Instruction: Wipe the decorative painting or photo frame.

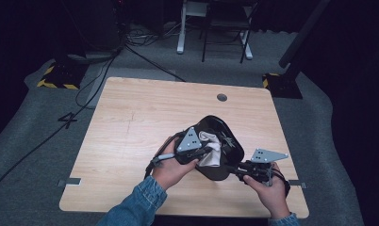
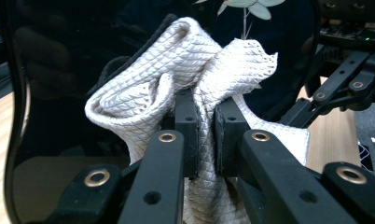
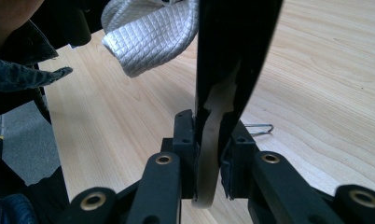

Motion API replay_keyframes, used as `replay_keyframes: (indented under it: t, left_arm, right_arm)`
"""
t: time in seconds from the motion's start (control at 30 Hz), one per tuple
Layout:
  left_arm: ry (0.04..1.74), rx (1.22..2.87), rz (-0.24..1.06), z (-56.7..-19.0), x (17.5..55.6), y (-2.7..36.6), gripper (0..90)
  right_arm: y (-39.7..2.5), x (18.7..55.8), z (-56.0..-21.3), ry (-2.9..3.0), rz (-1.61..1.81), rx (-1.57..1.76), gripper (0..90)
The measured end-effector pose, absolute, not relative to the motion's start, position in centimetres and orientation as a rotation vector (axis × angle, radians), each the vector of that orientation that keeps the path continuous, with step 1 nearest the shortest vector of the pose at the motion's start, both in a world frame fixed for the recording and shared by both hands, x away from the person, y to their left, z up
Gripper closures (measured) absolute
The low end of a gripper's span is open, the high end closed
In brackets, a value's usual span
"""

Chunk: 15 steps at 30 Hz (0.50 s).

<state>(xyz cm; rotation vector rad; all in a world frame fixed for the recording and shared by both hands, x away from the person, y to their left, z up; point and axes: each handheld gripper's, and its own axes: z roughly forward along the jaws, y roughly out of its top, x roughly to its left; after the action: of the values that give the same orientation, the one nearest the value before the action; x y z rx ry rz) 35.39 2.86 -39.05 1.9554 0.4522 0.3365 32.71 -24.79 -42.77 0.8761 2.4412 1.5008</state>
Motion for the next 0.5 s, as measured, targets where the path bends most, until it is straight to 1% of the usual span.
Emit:
replay_keyframes:
  t: [0.5]
  left_arm:
    - [0.549, 1.947, 0.381, -39.6, 37.1, 5.9, 82.3]
  right_arm:
    - [-24.8, 32.7, -42.8, 2.440, 1.505, 0.879, 78.8]
